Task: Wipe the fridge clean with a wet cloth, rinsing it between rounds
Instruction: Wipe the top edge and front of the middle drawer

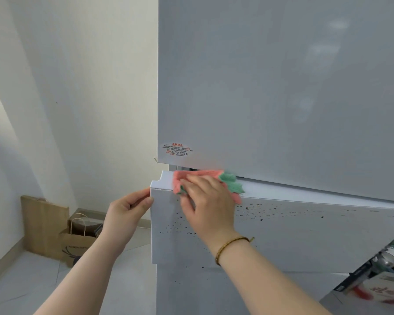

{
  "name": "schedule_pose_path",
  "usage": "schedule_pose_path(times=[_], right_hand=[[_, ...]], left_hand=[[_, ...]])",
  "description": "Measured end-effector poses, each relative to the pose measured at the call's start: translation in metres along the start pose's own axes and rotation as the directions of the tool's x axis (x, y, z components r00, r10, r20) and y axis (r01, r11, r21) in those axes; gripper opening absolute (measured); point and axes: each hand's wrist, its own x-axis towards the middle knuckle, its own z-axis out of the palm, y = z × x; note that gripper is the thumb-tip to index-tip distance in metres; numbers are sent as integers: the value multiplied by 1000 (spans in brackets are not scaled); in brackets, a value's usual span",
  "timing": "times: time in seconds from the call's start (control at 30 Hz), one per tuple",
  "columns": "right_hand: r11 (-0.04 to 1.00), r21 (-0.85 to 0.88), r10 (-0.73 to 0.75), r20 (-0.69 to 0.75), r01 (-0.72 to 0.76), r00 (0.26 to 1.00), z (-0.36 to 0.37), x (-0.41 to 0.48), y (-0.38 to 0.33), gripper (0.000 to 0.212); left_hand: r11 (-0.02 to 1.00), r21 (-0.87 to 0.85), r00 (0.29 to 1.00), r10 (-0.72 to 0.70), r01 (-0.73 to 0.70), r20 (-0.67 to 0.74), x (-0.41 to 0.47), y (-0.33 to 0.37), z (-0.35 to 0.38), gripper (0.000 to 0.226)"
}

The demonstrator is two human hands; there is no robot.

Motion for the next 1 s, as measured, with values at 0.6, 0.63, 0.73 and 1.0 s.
schedule_pose_path(times=[0.6,0.63,0.73,1.0], right_hand=[[940,199,302,-97,-278,948,-61,-12,53,18],[923,227,344,-126,-311,930,-63,-9,50,21],[851,326,438,-5,-412,899,-64,-1,45,31],[434,502,686,355,-748,635,-64,-11,60,24]], left_hand=[[997,66,998,-28,31,-49,18,6,13,30],[997,68,998,-38,41,-52,21,7,15,29],[994,49,994,-92,94,-55,28,9,19,28],[992,33,989,-121,124,-90,37,11,26,29]])
